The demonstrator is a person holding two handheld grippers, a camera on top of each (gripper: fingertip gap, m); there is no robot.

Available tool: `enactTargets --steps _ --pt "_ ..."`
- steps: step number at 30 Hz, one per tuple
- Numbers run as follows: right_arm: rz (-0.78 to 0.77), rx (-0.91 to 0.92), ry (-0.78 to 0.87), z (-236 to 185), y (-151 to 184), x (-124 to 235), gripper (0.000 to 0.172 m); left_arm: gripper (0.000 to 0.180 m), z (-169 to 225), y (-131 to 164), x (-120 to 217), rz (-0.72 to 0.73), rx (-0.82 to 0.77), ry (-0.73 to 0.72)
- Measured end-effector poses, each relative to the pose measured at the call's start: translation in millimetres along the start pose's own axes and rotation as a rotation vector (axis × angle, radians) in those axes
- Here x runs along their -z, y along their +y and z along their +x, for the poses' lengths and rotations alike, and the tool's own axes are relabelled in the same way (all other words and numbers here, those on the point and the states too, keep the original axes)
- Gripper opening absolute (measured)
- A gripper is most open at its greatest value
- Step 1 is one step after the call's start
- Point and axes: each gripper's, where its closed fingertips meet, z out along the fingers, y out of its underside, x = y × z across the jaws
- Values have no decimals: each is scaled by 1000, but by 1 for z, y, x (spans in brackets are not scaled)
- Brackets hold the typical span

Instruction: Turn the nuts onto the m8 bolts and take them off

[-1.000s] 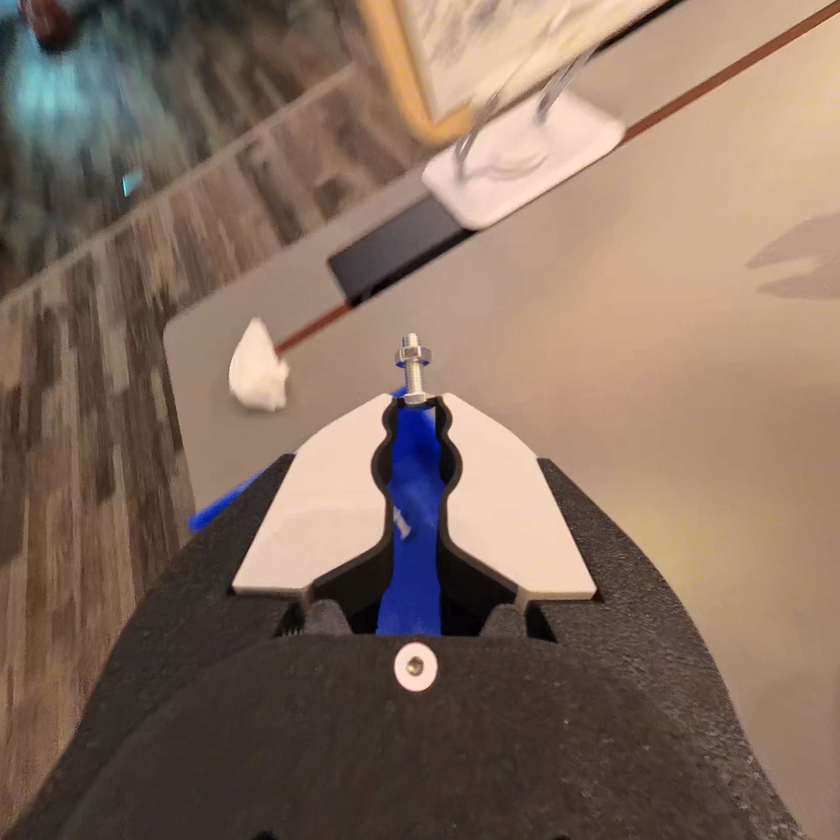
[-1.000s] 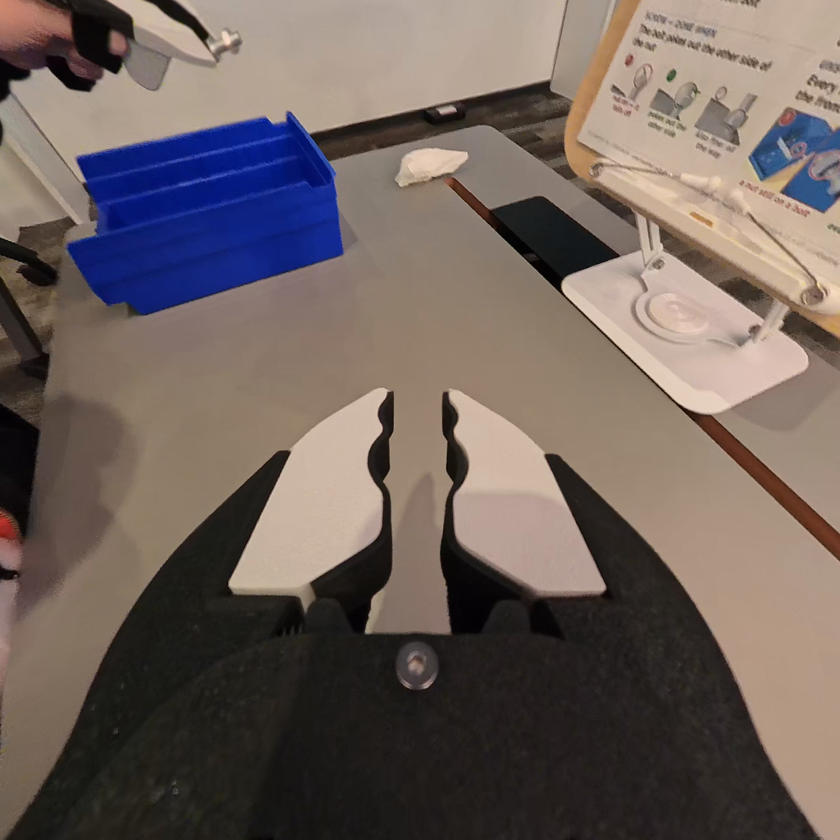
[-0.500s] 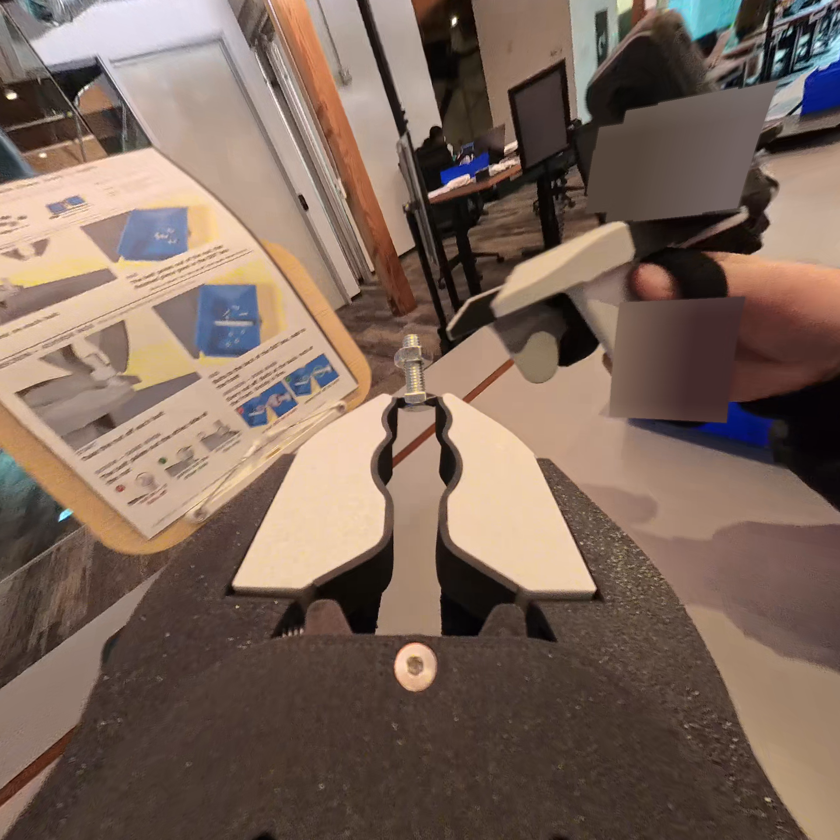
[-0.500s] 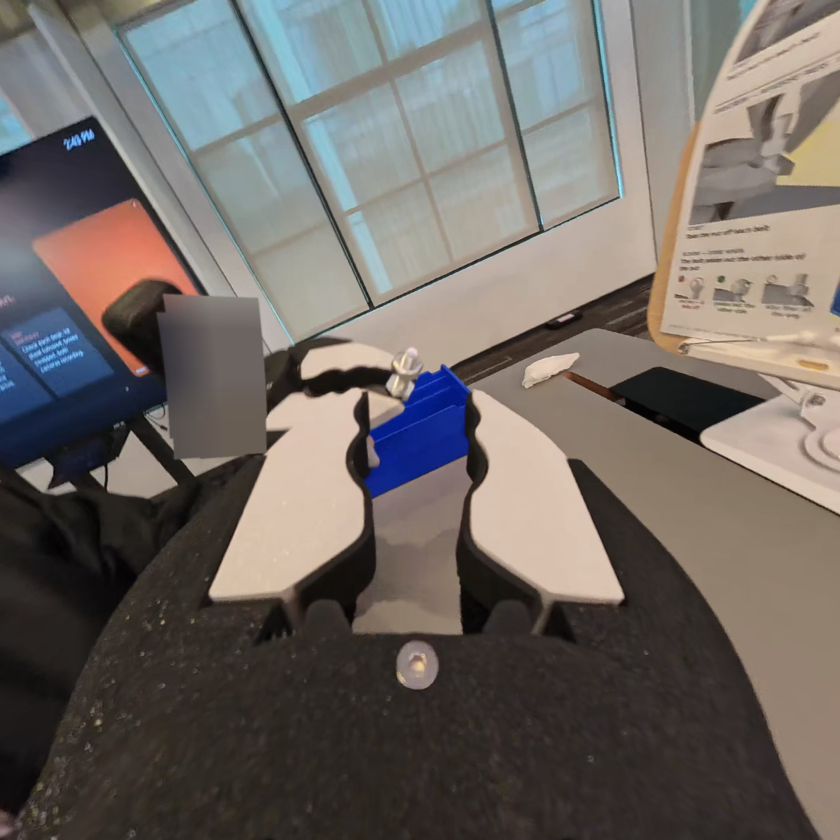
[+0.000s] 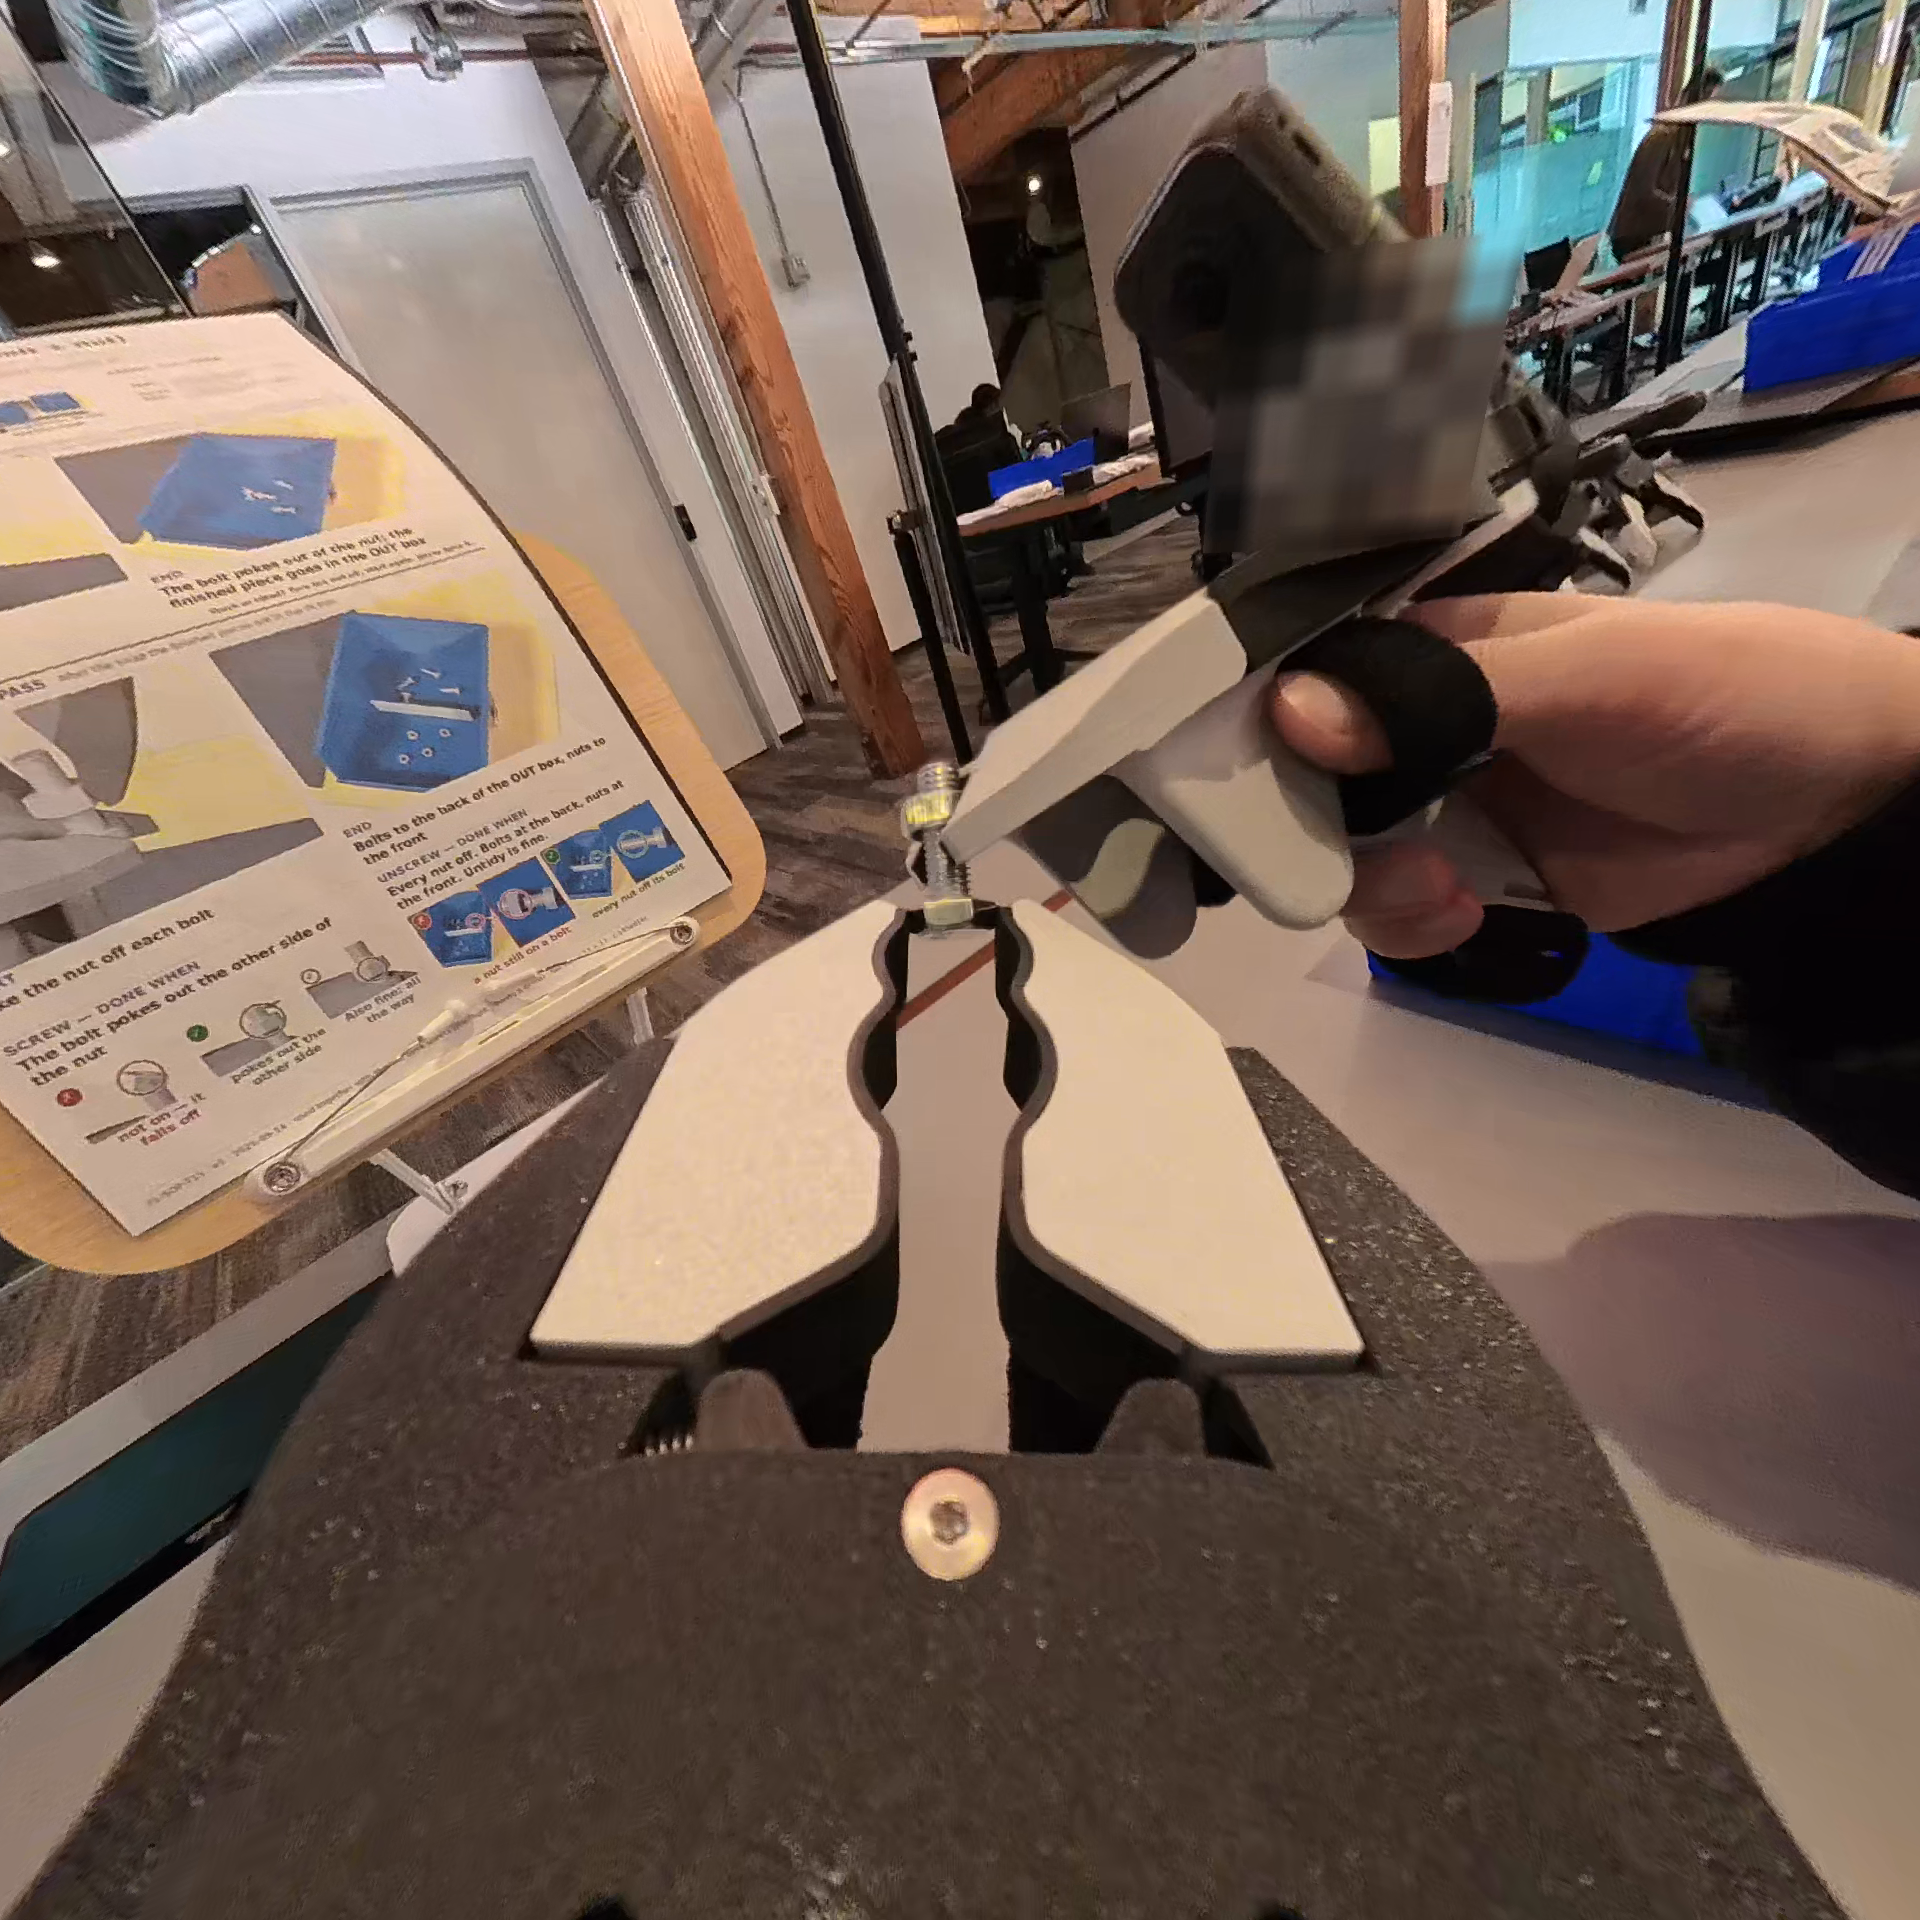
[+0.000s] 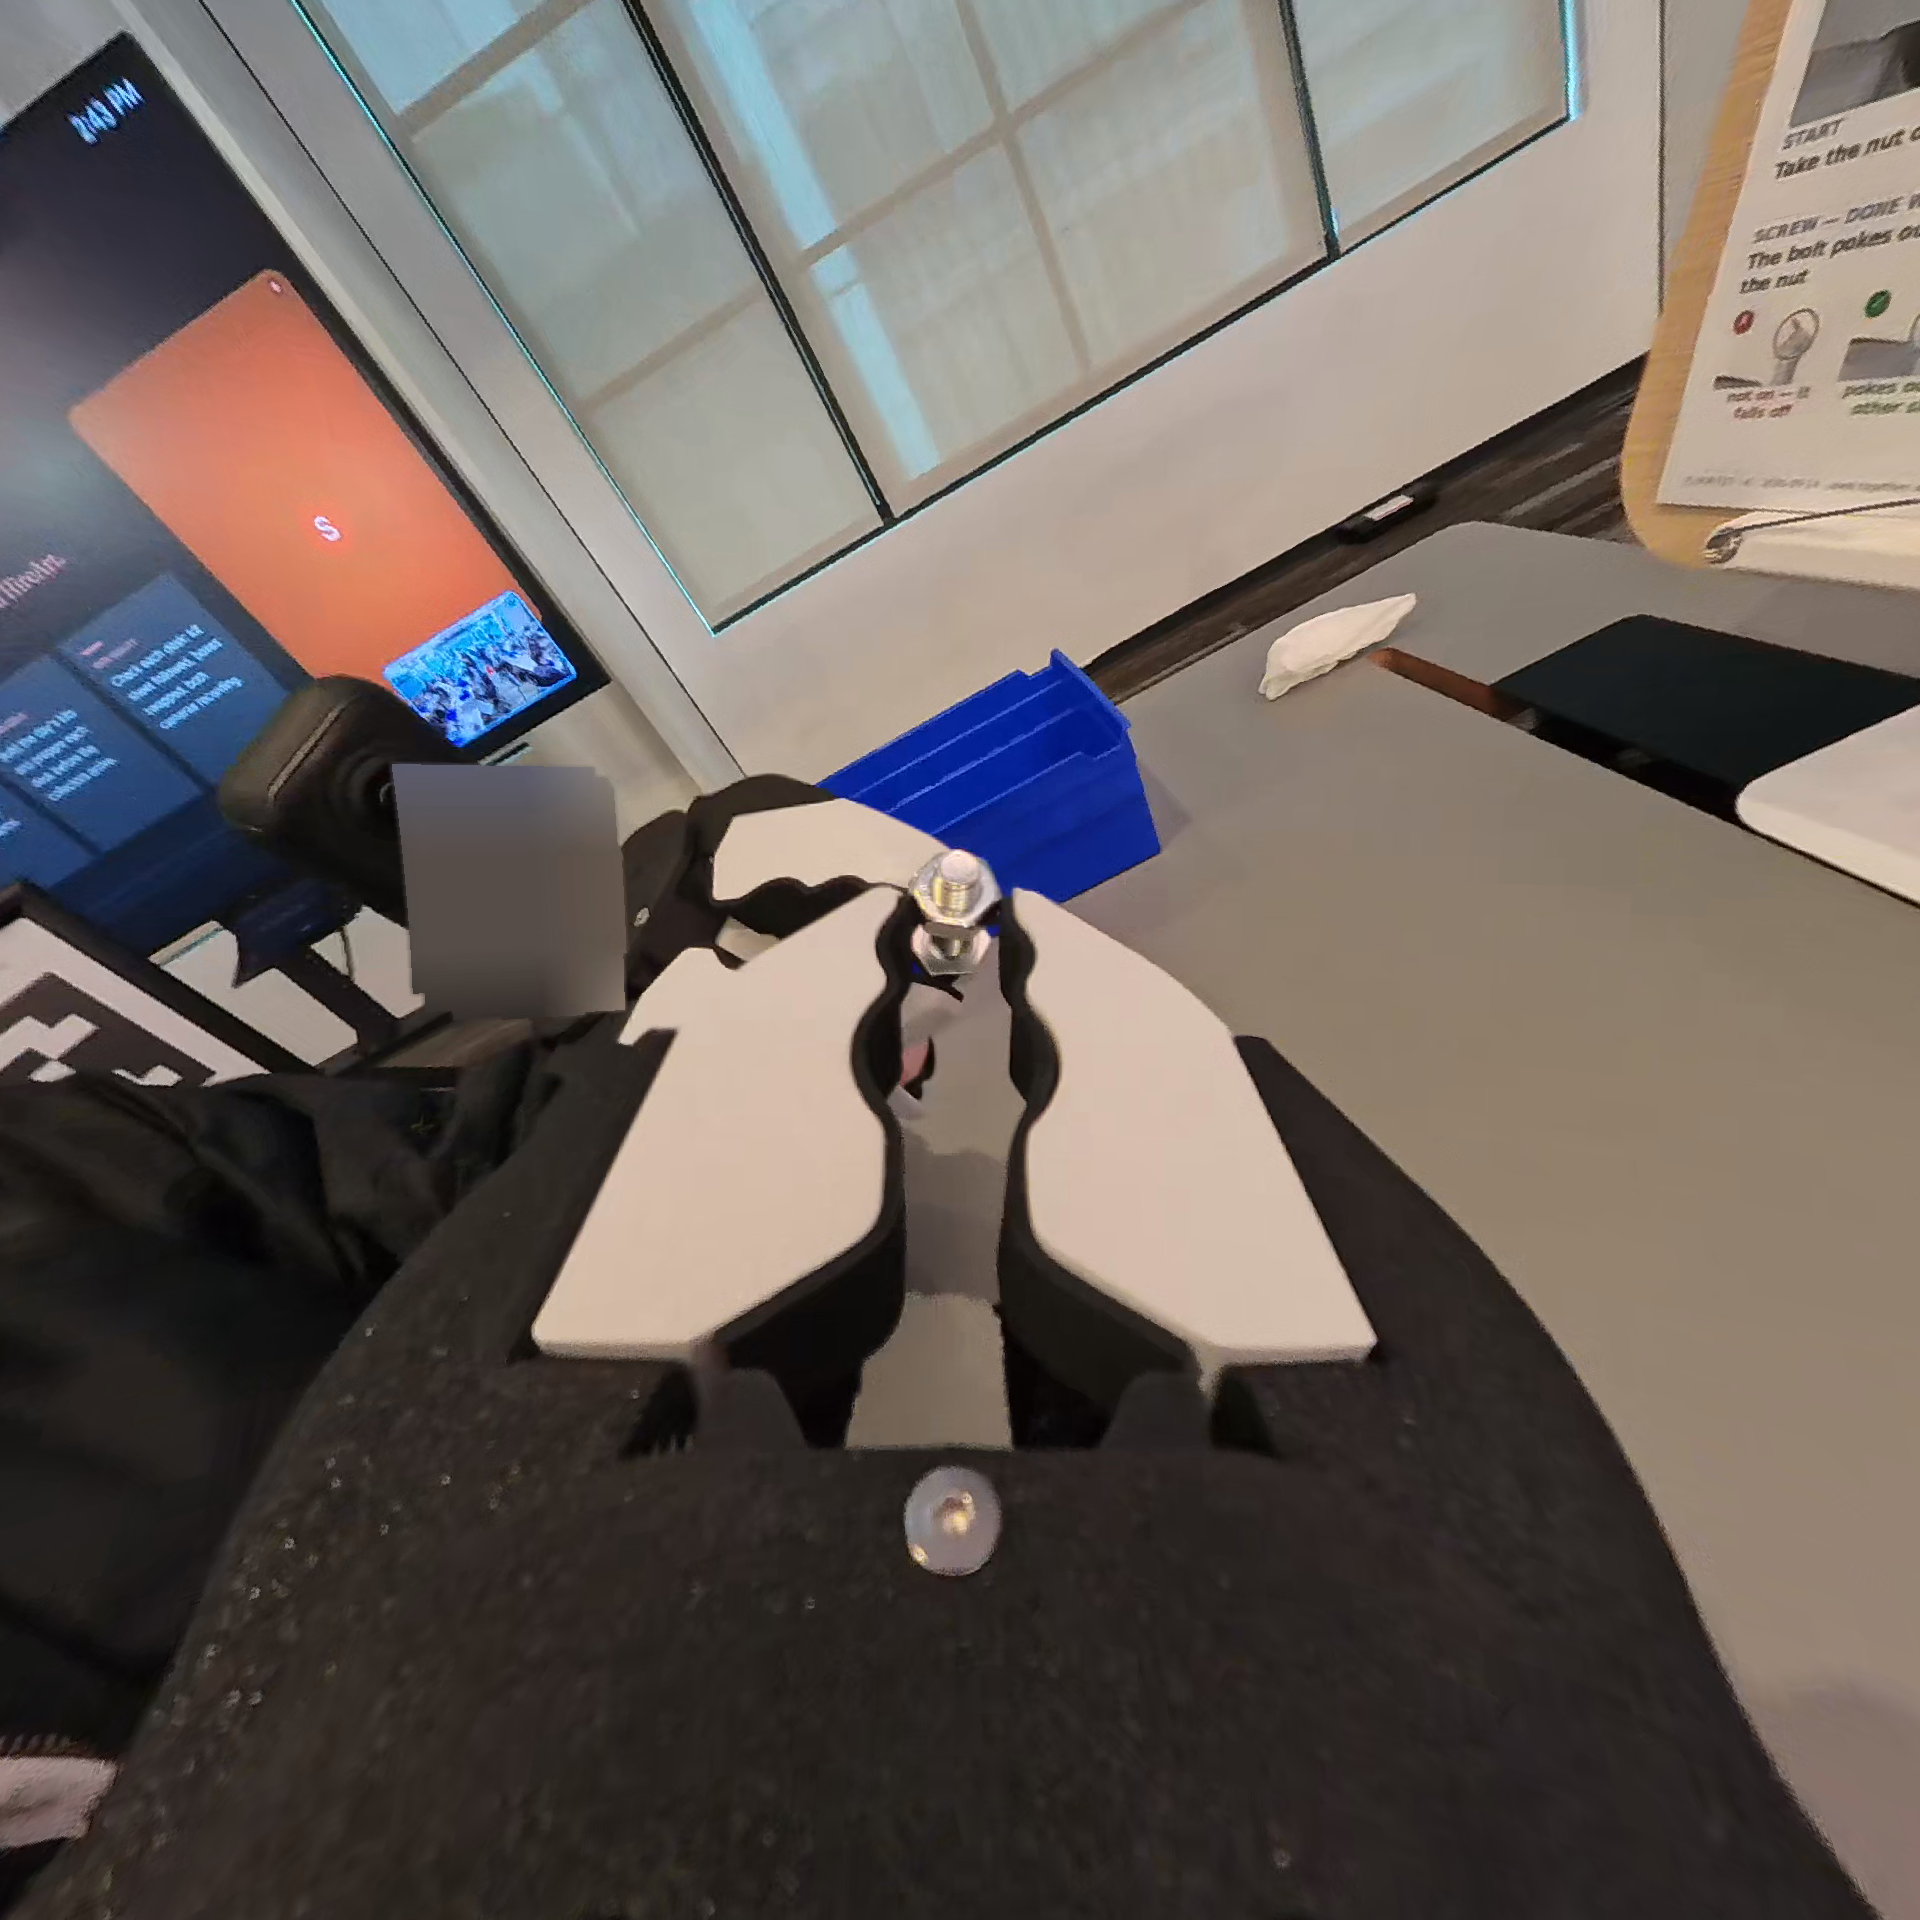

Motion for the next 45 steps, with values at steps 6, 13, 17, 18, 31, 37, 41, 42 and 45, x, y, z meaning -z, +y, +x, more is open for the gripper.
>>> enactTargets --steps 6,13,17,18,31,37,41,42,45 --pt "-47 135 73 5 2 -5 15 20 0 11 -1 -73 12 96" --pt "-100 246 156 13 8 -13 15 26 0 21 -5 -79 44 173" --pt "-122 287 167 12 13 -20 14 16 -3 25 -5 -61 -1 169" --pt "-129 293 178 14 15 -21 14 16 -2 27 -5 -65 9 176" --pt "-85 448 120 -7 11 -24 14 23 -1 22 5 -46 116 246" --pt "-80 506 82 -16 10 -23 14 25 7 12 10 -8 185 345" --pt "-96 543 65 -19 13 -23 14 21 11 10 12 -9 199 376" --pt "-101 559 65 -19 13 -23 14 21 12 10 13 -9 204 384" --pt "-111 587 46 -21 15 -21 14 18 16 9 14 -8 194 409"
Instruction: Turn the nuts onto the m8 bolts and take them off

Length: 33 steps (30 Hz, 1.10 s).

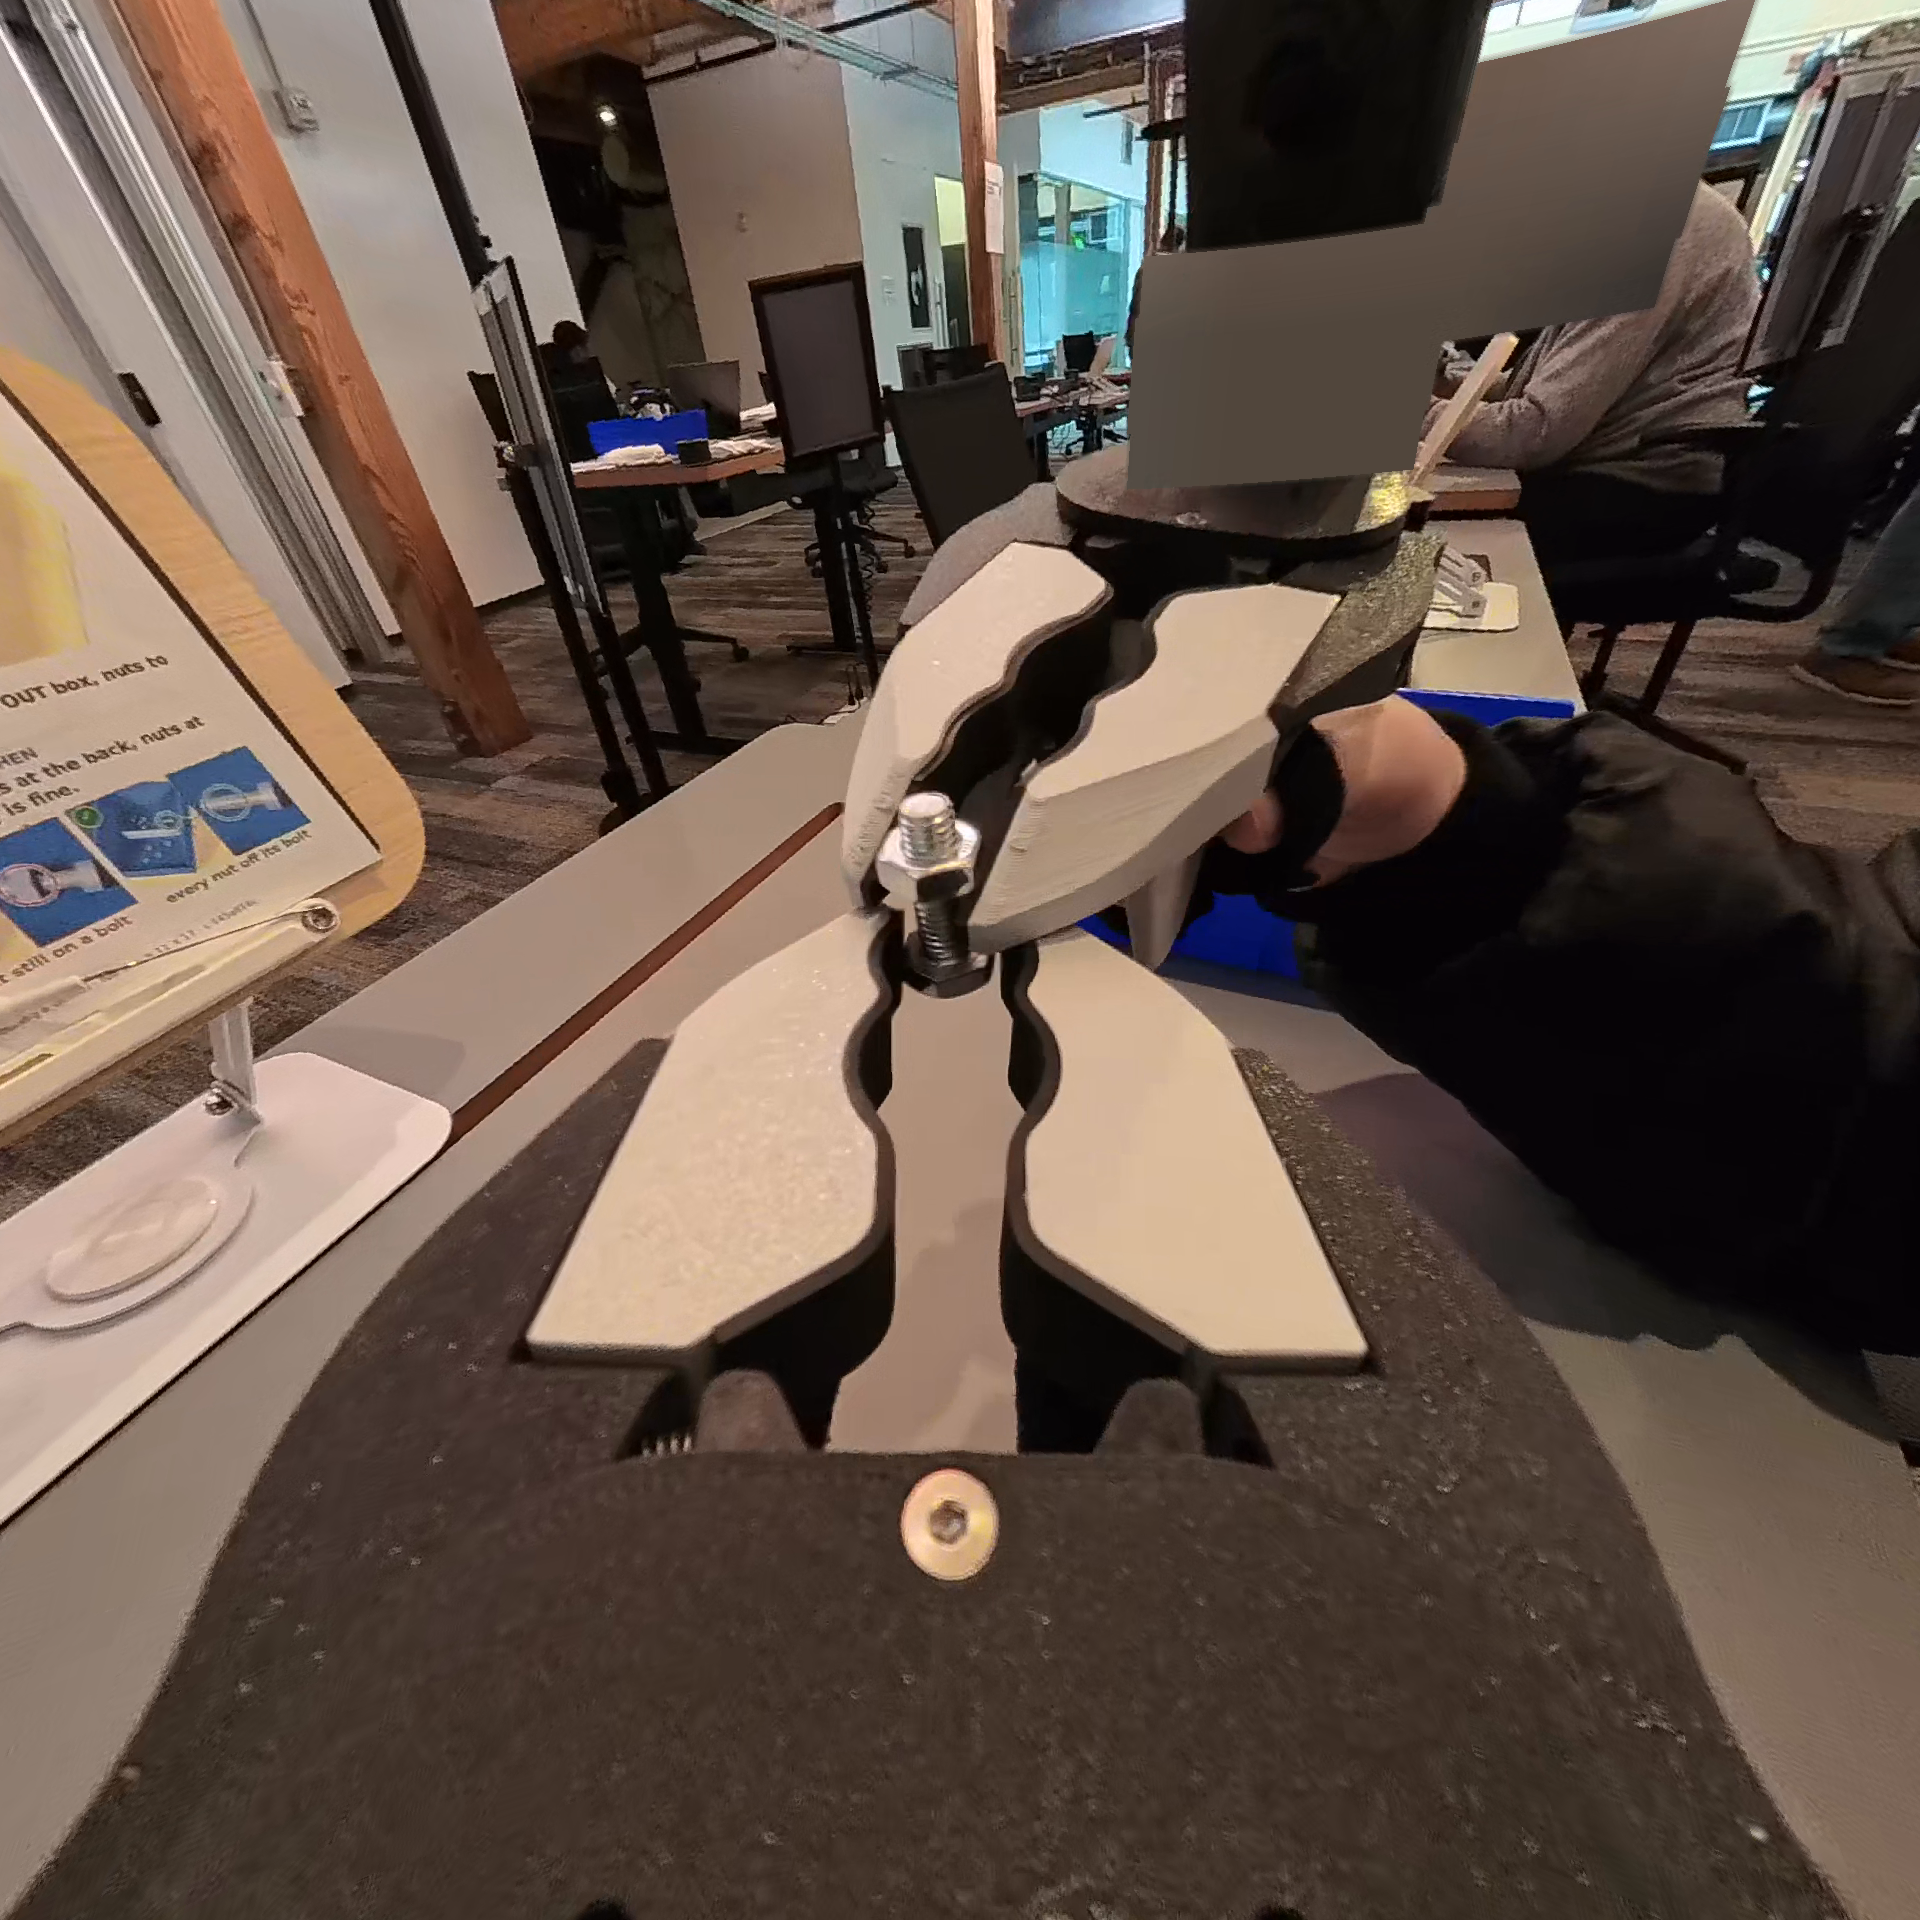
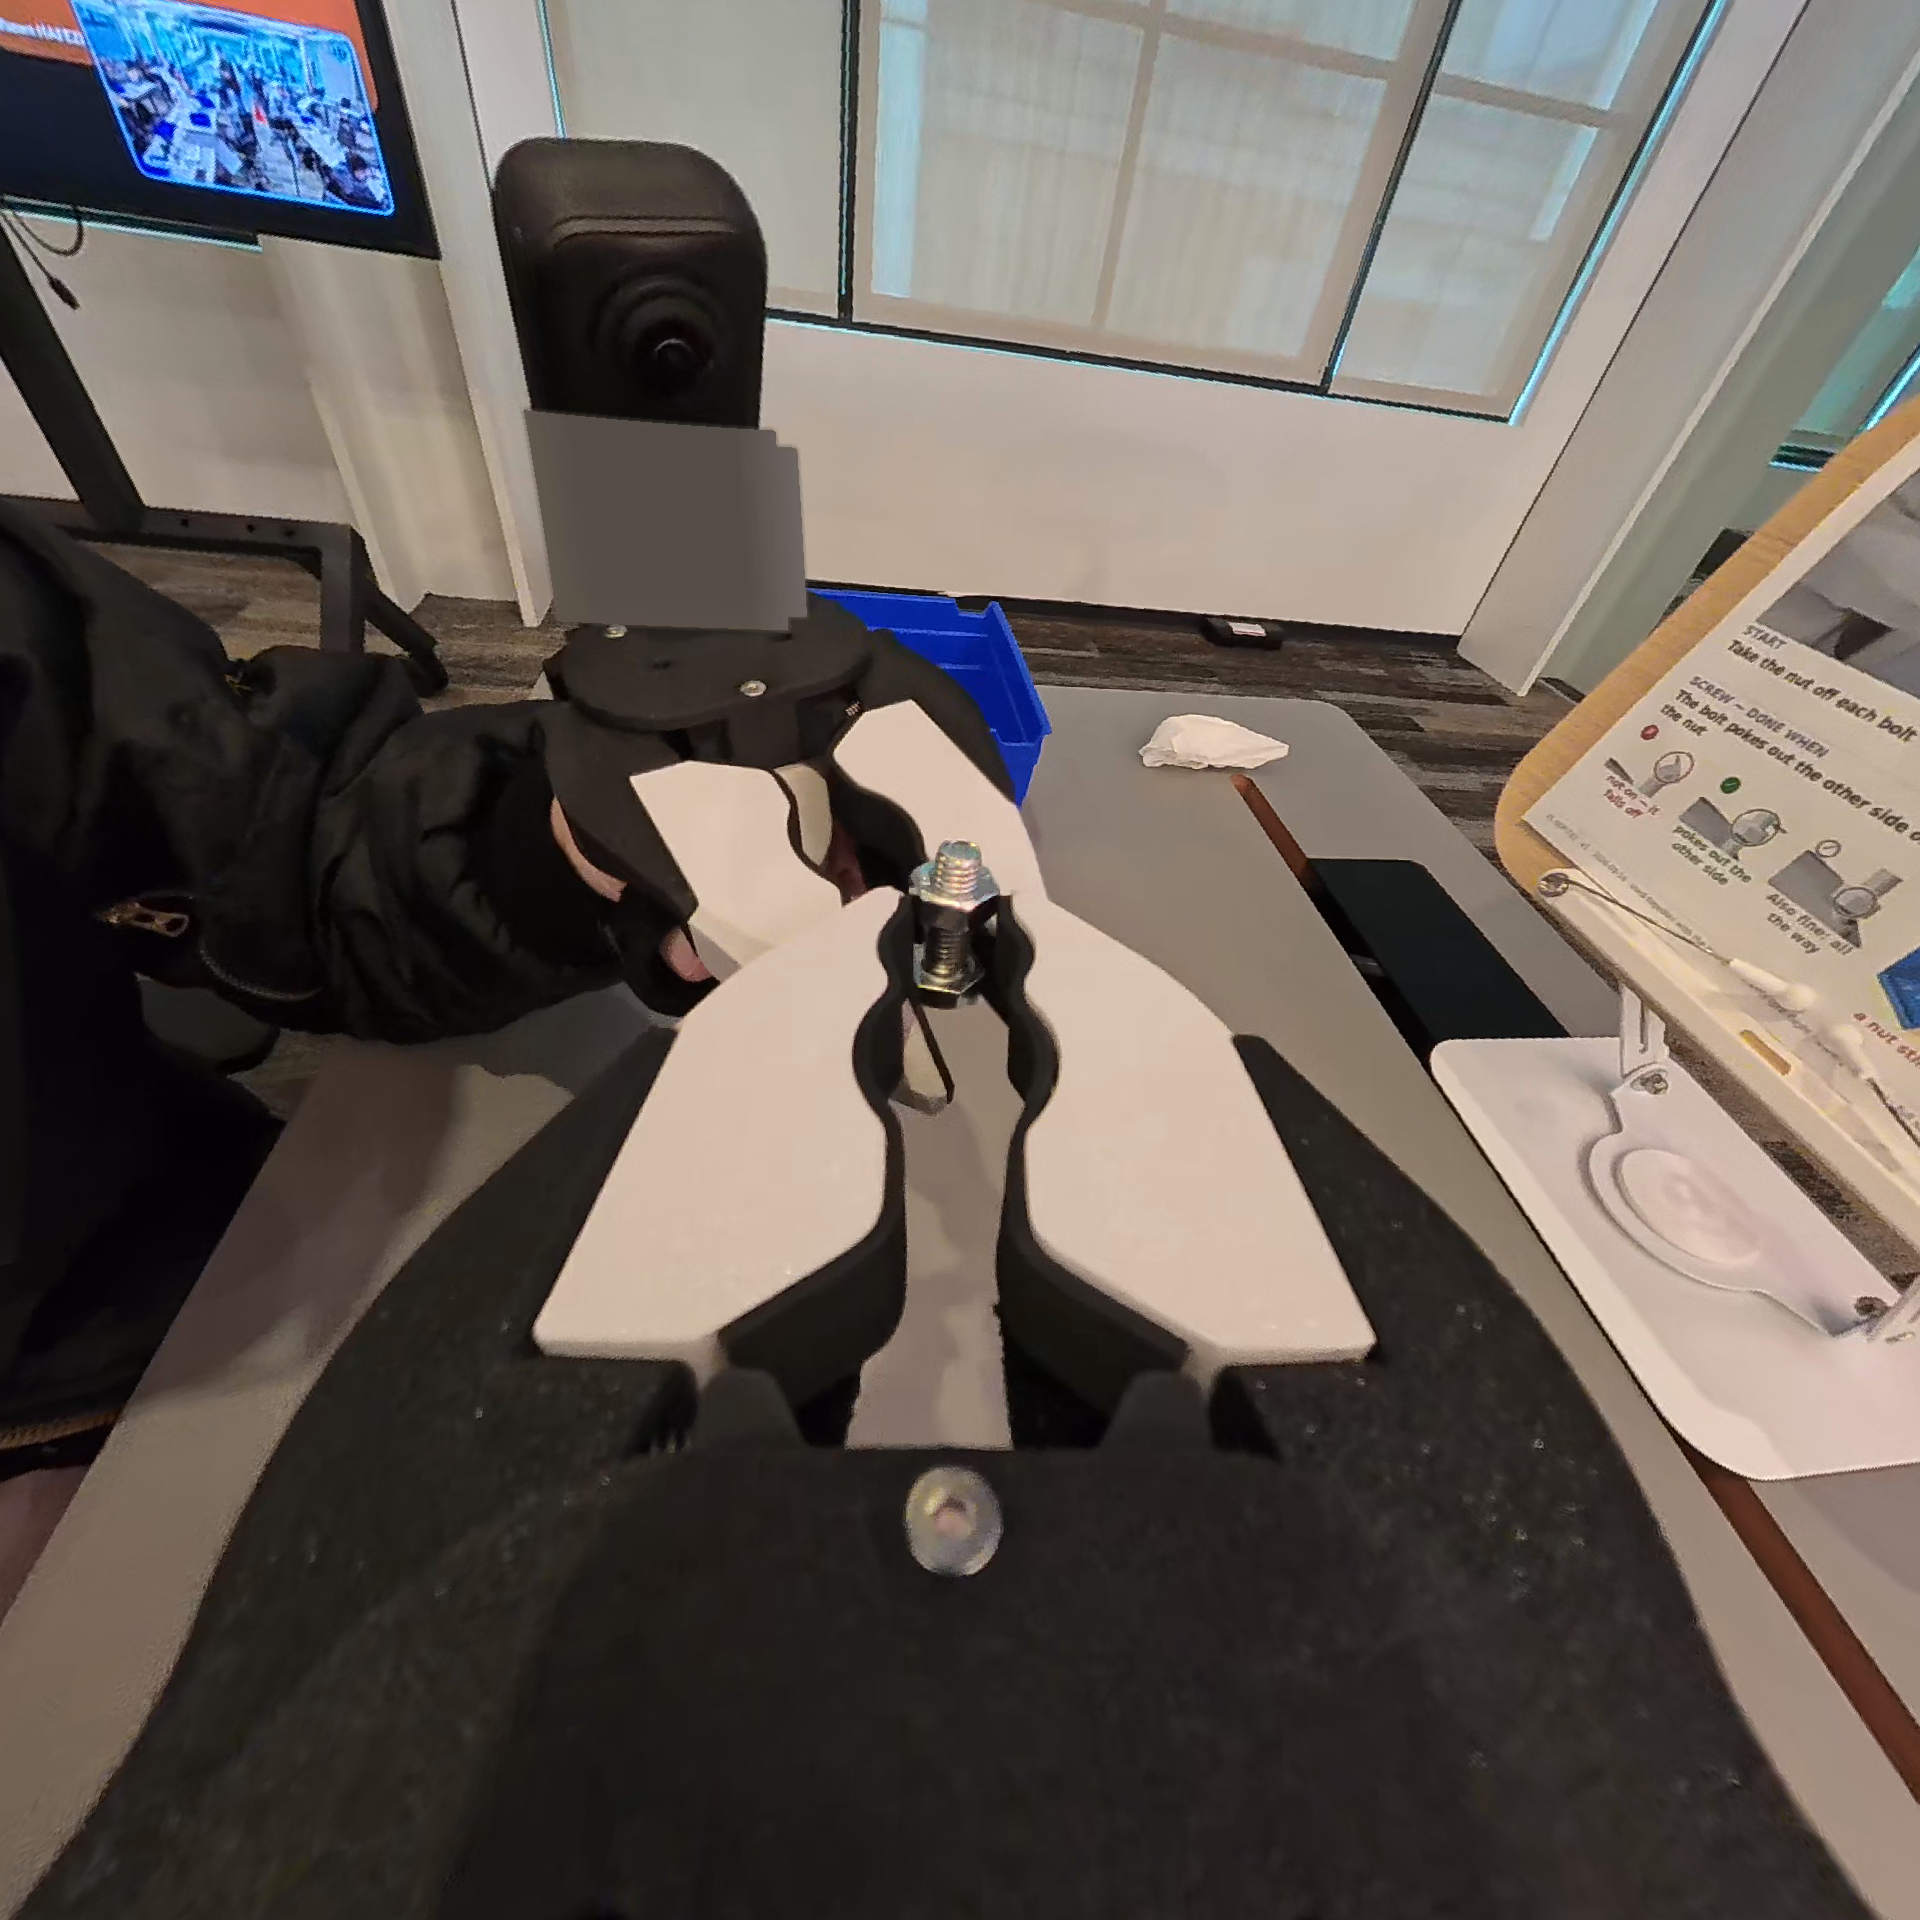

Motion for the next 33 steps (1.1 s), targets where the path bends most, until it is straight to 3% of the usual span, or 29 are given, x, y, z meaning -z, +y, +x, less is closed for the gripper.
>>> enactTargets --steps 9,14,19,24,33 --pt "19 26 -52 -5 -1 5 14 15 6 -1 0 2 -9 33" --pt "56 -50 44 8 -12 12 32 15 -10 4 0 -34 -79 -83" --pt "-30 -32 171 14 -6 6 40 15 -16 9 -2 -63 -112 -152" --pt "-109 -2 229 19 4 4 34 15 -15 6 0 -48 -95 -142" --pt "-40 -61 171 13 -5 5 33 15 -13 7 -1 -51 -70 -122"
